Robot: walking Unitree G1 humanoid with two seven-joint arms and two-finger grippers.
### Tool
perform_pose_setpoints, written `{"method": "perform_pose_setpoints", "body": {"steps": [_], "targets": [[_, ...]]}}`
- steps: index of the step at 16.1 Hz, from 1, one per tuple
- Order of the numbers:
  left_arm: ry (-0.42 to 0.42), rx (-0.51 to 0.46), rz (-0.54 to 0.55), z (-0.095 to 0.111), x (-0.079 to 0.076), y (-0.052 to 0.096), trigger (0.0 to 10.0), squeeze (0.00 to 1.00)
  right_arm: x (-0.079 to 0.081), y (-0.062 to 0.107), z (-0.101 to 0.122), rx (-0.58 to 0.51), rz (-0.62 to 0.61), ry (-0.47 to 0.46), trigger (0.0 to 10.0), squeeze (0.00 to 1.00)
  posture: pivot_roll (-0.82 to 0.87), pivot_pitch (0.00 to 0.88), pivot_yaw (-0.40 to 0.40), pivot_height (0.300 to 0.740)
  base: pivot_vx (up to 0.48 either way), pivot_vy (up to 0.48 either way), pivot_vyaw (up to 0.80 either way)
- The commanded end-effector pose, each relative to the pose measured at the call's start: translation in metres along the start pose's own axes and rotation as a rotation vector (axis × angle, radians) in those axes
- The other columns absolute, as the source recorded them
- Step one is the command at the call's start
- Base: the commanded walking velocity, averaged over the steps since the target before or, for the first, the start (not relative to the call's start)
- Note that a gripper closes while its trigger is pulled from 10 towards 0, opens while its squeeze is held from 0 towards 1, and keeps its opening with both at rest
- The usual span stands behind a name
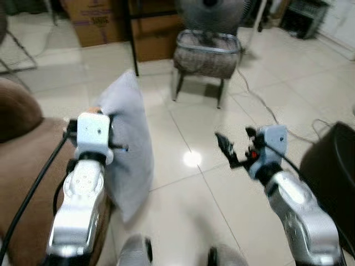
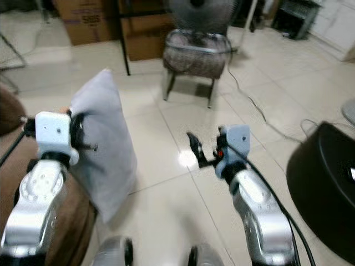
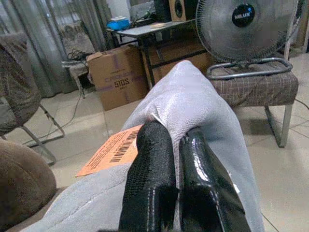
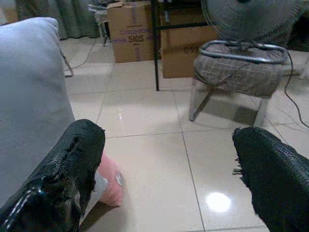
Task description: Move the pillow to the sofa from floor
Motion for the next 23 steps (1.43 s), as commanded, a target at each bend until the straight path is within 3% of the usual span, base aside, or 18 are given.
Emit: {"method": "perform_pose_setpoints", "body": {"steps": [1,7,11,12,15,23], "targets": [[-0.002,-0.059,-0.023,0.013,-0.005,0.001,10.0,0.00,0.001,0.003,0.002,-0.008,-0.002,0.022,10.0,0.00,0.03,0.000,-0.010,0.740,0.000,0.000,0.00],[-0.008,-0.048,-0.039,0.009,-0.004,0.002,10.0,0.00,0.003,0.003,-0.005,0.012,0.013,0.059,10.0,0.00,0.04,0.000,-0.004,0.740,0.000,0.000,0.00],[0.005,-0.050,-0.037,0.008,-0.002,0.006,10.0,0.00,-0.006,0.001,-0.007,0.001,-0.047,0.021,10.0,0.00,0.05,0.000,-0.008,0.740,0.000,0.000,0.00],[0.002,-0.042,-0.037,0.007,-0.002,0.007,10.0,0.00,-0.004,0.001,-0.005,-0.009,-0.011,0.083,10.0,0.00,0.06,0.000,-0.016,0.740,0.000,0.000,0.00],[0.043,-0.051,-0.045,0.008,-0.003,0.006,10.0,0.00,0.004,-0.002,-0.005,-0.008,0.022,0.096,10.0,0.00,0.06,0.000,-0.018,0.740,0.000,0.000,0.66],[0.022,-0.054,-0.062,0.010,-0.001,0.008,10.0,0.00,0.014,-0.002,-0.008,-0.005,0.079,0.119,10.0,0.00,0.06,0.000,-0.018,0.740,0.242,0.000,0.74]]}}
Point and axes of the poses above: a point about 5 cm out from each wrist's last joint towards the gripper, its own y axis pointing back from the gripper into the wrist, its own z axis along the axis of the wrist's last joint, x = y × z, the point moved 3 cm from there along -y, pointing out of the wrist towards the gripper, and after that the axes turned 3 degrees about y, right-handed, at the moved point
